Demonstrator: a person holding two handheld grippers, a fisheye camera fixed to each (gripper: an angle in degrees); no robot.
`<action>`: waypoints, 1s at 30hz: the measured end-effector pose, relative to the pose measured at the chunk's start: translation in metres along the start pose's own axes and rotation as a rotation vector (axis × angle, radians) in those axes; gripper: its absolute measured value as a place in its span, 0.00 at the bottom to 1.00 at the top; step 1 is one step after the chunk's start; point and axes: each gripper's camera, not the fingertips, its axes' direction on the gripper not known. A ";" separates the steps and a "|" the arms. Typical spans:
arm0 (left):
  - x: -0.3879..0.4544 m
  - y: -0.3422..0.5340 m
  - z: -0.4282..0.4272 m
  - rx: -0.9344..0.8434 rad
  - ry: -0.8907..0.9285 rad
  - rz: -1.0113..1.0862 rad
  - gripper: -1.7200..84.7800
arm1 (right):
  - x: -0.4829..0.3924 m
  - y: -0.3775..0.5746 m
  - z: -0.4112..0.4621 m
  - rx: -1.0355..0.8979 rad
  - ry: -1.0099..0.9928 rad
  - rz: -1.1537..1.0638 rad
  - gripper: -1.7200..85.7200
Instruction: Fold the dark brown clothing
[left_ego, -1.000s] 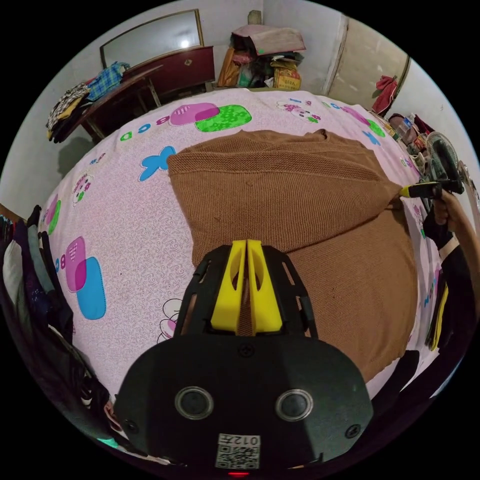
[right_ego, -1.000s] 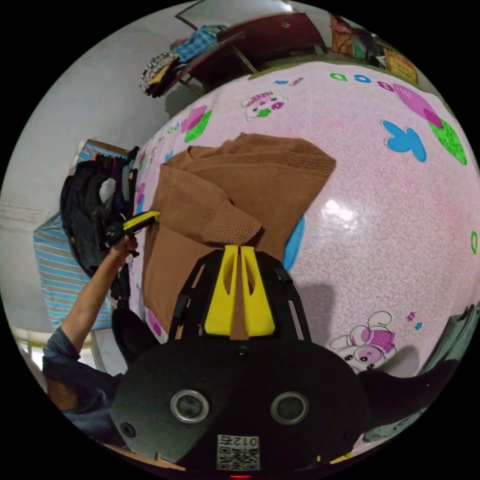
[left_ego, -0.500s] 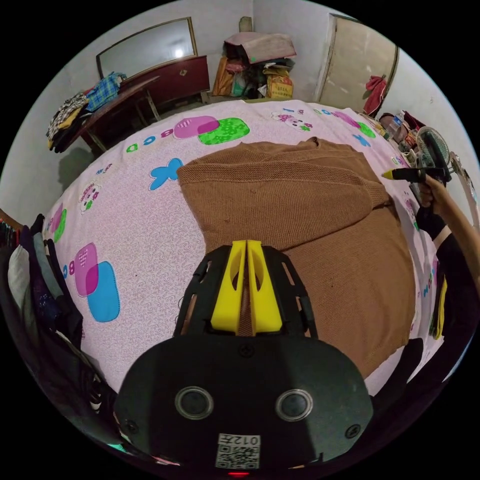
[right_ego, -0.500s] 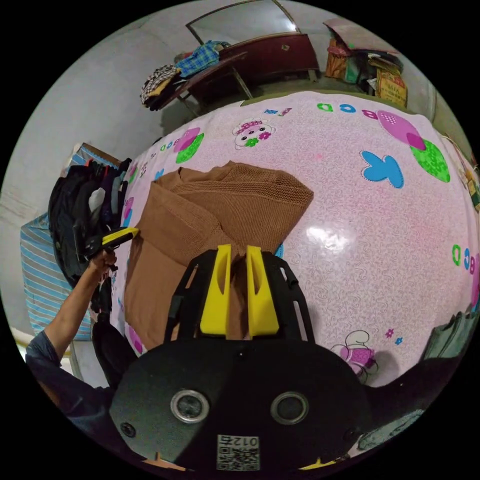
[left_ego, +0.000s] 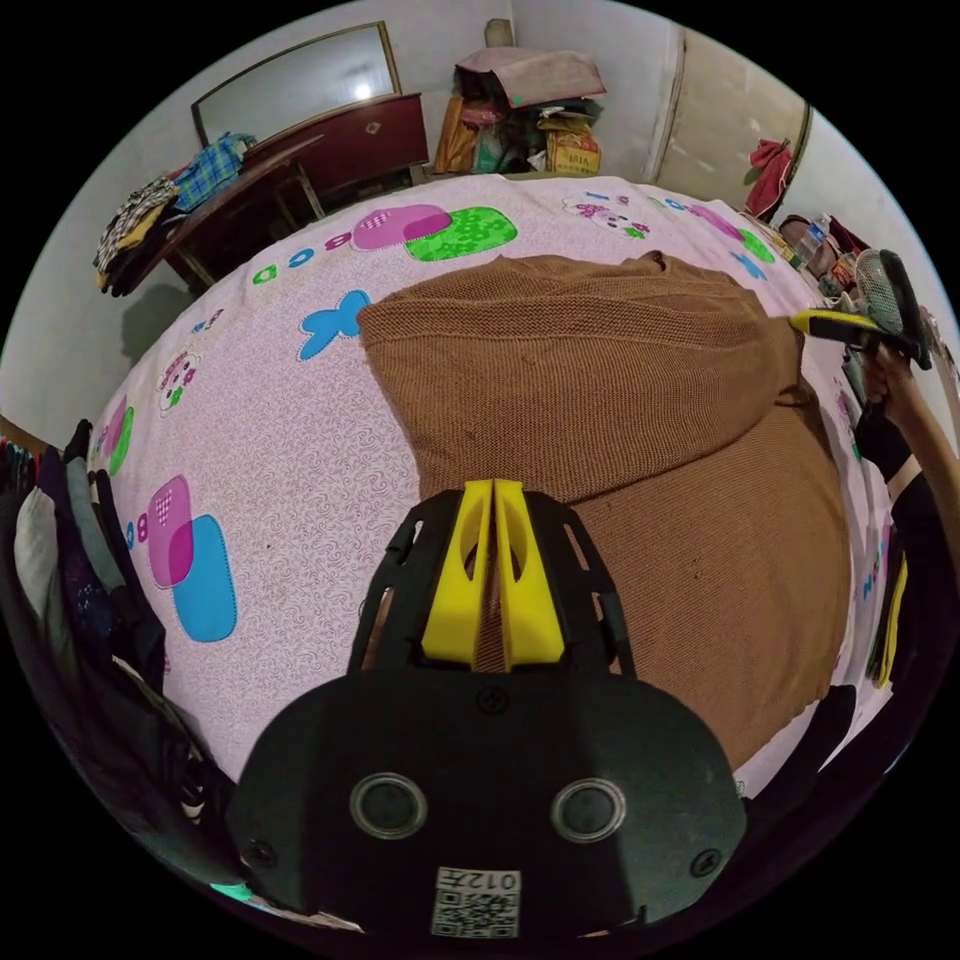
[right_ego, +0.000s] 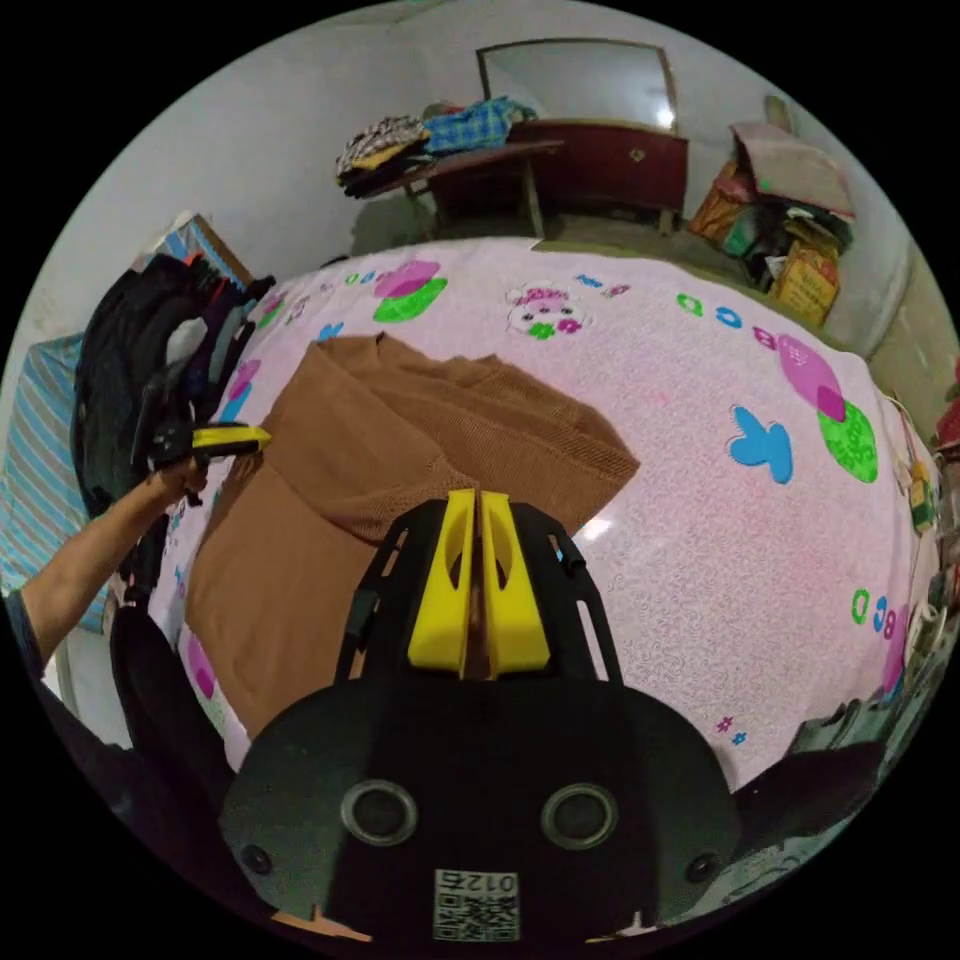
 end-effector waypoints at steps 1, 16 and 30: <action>-0.001 0.001 0.000 0.001 0.000 -0.004 0.03 | 0.005 0.002 -0.004 0.033 0.029 0.025 0.01; -0.009 0.016 -0.005 0.007 -0.036 -0.026 0.03 | 0.028 0.040 -0.009 -0.061 -0.114 0.102 0.06; -0.020 0.033 -0.015 0.004 -0.039 -0.047 0.03 | 0.012 0.045 0.004 -0.157 0.024 -0.137 0.02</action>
